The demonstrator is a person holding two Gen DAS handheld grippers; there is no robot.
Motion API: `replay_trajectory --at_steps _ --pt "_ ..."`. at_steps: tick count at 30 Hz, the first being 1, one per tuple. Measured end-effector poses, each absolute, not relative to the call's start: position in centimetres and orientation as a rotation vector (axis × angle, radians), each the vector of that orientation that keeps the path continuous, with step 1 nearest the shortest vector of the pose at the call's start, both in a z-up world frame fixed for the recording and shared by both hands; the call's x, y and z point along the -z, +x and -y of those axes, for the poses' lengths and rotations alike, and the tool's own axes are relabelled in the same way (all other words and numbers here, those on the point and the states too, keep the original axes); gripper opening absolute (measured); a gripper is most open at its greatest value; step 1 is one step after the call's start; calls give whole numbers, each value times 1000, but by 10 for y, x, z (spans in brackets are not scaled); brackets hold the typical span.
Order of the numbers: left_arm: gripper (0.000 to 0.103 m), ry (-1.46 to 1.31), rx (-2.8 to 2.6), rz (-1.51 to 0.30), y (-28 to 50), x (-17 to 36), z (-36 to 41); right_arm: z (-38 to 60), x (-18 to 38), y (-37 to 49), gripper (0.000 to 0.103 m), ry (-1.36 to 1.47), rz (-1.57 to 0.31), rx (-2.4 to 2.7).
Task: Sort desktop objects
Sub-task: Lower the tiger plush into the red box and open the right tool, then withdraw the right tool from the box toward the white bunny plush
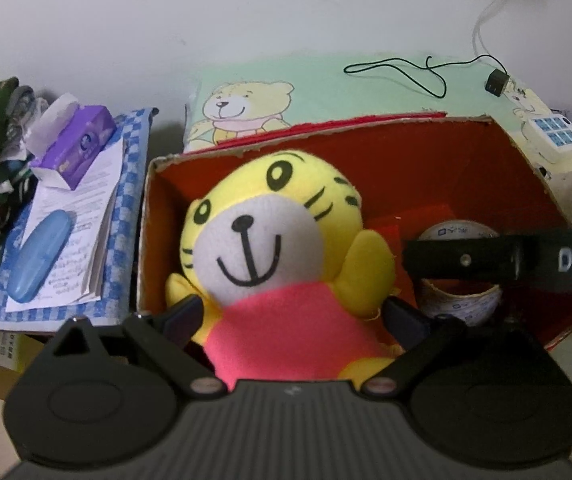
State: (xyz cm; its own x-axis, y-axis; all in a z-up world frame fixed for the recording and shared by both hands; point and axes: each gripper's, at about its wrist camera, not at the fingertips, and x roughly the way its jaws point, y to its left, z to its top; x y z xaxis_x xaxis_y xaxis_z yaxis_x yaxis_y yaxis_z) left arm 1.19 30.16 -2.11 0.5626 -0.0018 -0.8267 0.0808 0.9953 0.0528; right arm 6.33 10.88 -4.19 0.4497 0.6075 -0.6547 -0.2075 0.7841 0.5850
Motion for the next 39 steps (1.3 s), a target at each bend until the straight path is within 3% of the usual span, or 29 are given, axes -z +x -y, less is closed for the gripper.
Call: replay_trajectory --at_steps 16,21,39 --pt "97 113 -35 -944 0 4 -274 -84 35 36 34 364 -907 -416" --pt "97 83 -98 -941 -8 -3 -261 -73 28 34 45 353 -892 -435" --pt "99 0 -244 -951 -66 -15 -171 -11 3 5 45 232 -857 -612"
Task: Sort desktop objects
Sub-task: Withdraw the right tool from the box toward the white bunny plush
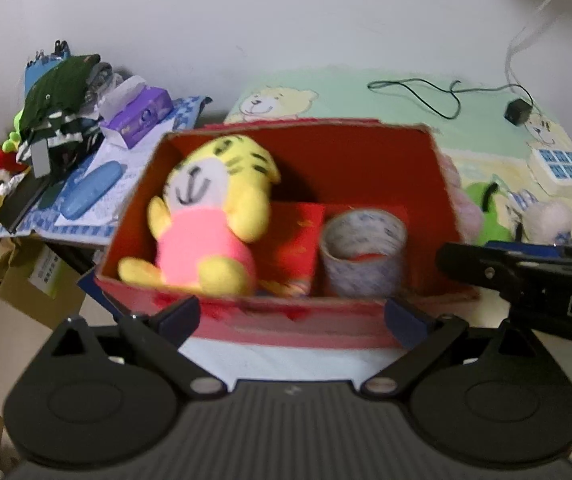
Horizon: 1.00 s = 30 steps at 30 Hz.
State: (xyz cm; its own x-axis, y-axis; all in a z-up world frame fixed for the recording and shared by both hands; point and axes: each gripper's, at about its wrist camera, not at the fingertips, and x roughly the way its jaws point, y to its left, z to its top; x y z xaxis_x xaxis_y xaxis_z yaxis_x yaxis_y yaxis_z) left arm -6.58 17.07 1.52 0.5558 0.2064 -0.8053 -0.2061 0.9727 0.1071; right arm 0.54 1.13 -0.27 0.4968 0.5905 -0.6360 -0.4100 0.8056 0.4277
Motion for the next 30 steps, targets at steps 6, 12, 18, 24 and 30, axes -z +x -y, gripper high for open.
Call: replay_trajectory --at_steps 6,12,18,24,30 --pt "99 9 -214 -987 -70 -1 -127 19 8 -4 45 211 -872 -615" --pt "99 39 -152 -1018 -63 12 -91 50 18 -9 45 212 -898 -578" --pt "99 74 -93 -1061 -51 26 -67 75 28 -10 45 236 -928 -522" --pt "99 118 -27 -1092 -42 37 -44 100 40 -9 46 270 -961 -461" --pt "99 157 36 -1117 -36 47 -18 130 54 -12 46 323 -1007 -408"
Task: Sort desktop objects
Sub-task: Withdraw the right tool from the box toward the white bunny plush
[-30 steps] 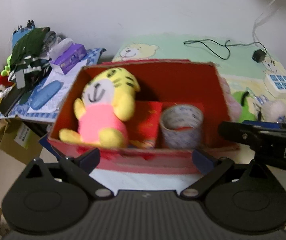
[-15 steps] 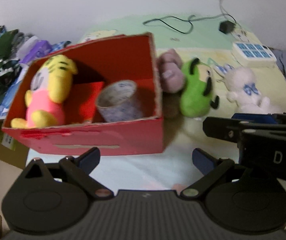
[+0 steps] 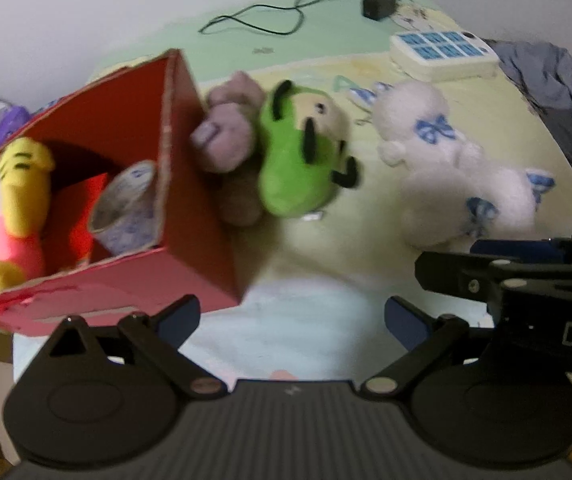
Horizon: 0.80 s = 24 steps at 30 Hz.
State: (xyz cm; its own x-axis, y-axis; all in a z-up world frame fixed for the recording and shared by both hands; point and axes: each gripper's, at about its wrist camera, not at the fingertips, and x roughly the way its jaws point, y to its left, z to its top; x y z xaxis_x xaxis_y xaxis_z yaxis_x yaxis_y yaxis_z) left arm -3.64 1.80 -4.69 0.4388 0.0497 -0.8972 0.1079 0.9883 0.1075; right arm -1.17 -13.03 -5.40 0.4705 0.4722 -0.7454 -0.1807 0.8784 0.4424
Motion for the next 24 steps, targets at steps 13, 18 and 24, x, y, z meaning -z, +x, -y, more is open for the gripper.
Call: replay_trajectory --at_steps 13,18,24 --pt "99 182 161 -1126 -32 69 14 178 68 -17 47 393 -1027 -314" --pt "97 145 243 -1117 -35 78 17 210 78 -18 47 435 -1035 -241" --pt "97 141 311 -1046 -25 70 30 245 88 -14 50 505 -1031 -166"
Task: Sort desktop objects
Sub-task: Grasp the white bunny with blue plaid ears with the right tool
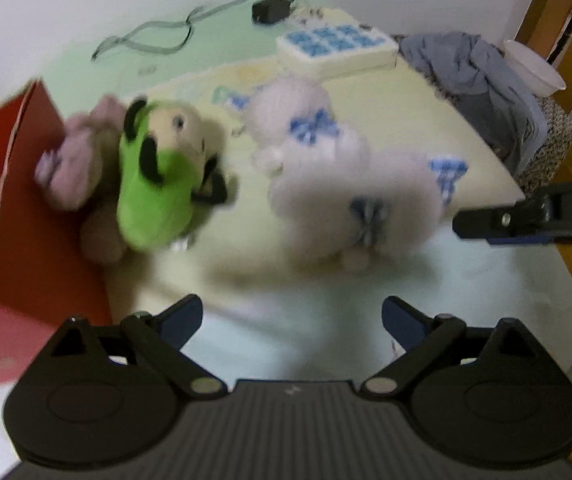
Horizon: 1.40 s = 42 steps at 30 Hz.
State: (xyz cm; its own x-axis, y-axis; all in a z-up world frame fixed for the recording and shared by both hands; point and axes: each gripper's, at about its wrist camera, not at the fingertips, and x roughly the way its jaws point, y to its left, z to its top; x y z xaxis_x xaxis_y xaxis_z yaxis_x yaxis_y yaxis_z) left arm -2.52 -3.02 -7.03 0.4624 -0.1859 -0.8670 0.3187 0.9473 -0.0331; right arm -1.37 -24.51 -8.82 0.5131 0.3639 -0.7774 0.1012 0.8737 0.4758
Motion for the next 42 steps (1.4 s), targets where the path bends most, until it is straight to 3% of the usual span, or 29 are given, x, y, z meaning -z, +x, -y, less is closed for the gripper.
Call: replay_trajectory --at_steps 1,7,15,21,30,38,42 --pt "96 149 323 -1022 -20 66 32 250 91 -10 54 525 -1039 -159" --pt "98 242 490 -903 16 53 43 266 113 3 54 658 -1118 -164" --pt "99 148 668 -1048 56 85 55 278 136 6 54 797 -1149 -145" --pt "97 142 679 -1106 32 100 60 285 140 15 53 890 -1103 -163" --pt "96 18 721 -1128 -4 98 67 279 120 49 54 827 -1058 -234" --pt "92 79 654 -1099 -21 96 52 257 111 50 58 692 -1059 -309" --pt "99 35 632 -1023 -16 73 30 269 112 35 60 699 -1037 -295"
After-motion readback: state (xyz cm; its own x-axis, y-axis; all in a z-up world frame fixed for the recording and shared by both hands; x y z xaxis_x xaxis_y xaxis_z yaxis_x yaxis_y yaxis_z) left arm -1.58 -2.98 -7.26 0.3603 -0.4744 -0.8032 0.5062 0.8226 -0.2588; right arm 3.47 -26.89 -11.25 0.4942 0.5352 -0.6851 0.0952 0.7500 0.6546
